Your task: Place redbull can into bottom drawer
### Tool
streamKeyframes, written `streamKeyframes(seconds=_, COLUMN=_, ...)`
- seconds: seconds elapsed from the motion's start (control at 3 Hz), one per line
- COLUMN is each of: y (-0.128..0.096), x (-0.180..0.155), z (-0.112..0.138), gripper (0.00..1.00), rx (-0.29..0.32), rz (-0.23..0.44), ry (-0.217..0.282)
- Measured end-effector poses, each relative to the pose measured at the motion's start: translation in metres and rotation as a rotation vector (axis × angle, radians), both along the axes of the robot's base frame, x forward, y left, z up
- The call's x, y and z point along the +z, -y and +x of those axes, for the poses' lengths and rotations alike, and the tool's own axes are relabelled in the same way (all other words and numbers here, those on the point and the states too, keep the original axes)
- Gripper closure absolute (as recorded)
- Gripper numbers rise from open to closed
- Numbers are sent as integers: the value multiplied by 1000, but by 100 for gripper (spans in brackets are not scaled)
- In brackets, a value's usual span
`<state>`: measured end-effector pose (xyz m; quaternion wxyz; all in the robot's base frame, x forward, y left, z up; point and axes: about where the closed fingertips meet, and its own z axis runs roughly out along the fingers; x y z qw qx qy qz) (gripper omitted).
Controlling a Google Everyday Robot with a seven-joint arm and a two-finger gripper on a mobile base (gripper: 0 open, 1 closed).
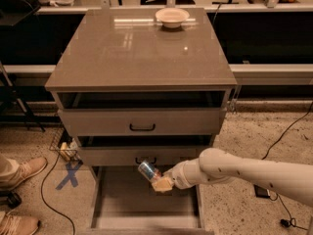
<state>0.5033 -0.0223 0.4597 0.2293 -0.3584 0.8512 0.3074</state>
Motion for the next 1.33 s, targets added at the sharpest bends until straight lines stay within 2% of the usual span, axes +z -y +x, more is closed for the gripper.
streamKeyframes(seconds=0.33, y=-1, x=-6, z=9, gripper=100, rx=-33, rz=2, ry=22)
streamKeyframes(seconds=0.67, y=-1, x=-6, z=9, gripper=100, rx=-31, rz=2, ry=21)
streamKeyframes(seconds=1.0, y=2, x=-44, z=11, gripper=100, rx=-81, rz=-20, ry=19)
streamKeyframes(seconds=1.33, y=7, x=-112, z=18, gripper=100, rx=-146, rz=-54, ry=34)
